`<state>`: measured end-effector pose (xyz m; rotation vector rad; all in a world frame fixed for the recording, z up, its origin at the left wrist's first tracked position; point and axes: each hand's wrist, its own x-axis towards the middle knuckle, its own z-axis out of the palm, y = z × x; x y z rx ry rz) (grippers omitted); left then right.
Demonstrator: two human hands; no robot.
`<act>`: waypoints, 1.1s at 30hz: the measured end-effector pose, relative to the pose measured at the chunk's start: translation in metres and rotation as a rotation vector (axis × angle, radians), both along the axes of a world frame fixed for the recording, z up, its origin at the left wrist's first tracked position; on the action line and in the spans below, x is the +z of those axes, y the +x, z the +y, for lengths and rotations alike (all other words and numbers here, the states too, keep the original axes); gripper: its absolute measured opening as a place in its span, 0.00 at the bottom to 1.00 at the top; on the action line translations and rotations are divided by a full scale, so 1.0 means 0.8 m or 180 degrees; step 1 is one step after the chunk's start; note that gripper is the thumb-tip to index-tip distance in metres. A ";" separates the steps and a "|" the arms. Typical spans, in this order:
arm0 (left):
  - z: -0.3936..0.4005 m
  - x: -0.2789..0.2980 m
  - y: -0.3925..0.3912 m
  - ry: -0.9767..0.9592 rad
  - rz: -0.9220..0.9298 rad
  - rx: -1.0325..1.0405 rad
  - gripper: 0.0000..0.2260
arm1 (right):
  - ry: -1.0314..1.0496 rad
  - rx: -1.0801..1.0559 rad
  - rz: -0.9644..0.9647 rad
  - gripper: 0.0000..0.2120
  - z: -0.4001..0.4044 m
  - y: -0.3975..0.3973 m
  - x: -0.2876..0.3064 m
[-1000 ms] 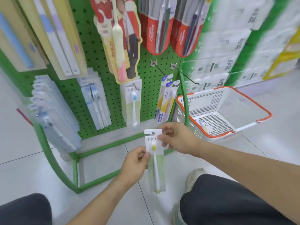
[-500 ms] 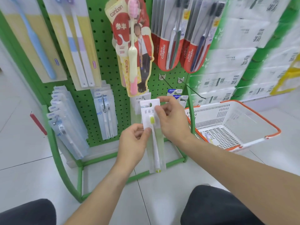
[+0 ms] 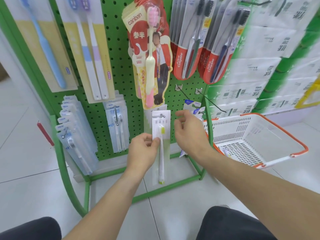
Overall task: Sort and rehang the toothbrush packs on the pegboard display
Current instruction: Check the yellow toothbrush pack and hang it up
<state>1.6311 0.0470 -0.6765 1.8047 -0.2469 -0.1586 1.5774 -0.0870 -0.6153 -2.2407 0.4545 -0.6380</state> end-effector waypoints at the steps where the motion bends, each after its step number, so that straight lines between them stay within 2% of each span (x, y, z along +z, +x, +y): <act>1: -0.001 0.000 0.002 0.0011 0.0029 -0.0003 0.05 | -0.0228 -0.0073 -0.0289 0.12 -0.008 -0.007 0.004; 4: -0.004 -0.003 0.012 0.0039 0.0163 -0.0004 0.06 | -0.0652 -0.0288 -0.0998 0.05 -0.052 -0.025 0.028; 6: -0.006 -0.003 0.017 0.0010 0.0235 -0.0005 0.07 | -0.0561 -0.0548 -0.0915 0.04 -0.096 -0.023 0.043; 10: -0.012 0.001 0.025 -0.0005 0.0224 0.0044 0.06 | -0.0364 -0.0483 0.0114 0.02 -0.159 0.001 0.059; 13: -0.015 0.004 0.030 0.0067 0.0118 0.0120 0.04 | -0.0520 0.0034 0.0551 0.09 -0.164 0.029 0.080; 16: -0.017 0.005 0.029 0.0206 -0.0097 0.0254 0.05 | -0.1173 0.0518 0.1376 0.16 -0.153 0.062 0.096; 19: -0.018 0.002 0.026 0.0308 -0.0345 0.0382 0.06 | -0.1874 0.0619 0.1783 0.14 -0.142 0.085 0.095; 22: -0.019 -0.003 0.026 0.0391 -0.0507 0.0427 0.04 | -0.2164 0.0559 0.1731 0.11 -0.137 0.089 0.092; 27: -0.019 -0.003 0.023 0.0384 -0.0482 0.0591 0.08 | -0.1646 0.0412 0.1113 0.11 -0.131 0.076 0.091; 30: -0.023 0.000 0.017 0.0457 -0.0410 0.0690 0.11 | -0.1545 0.0577 0.0942 0.10 -0.124 0.064 0.089; 33: -0.027 0.001 0.012 0.0524 -0.0381 0.0869 0.15 | -0.1750 0.0833 0.0779 0.09 -0.113 0.050 0.088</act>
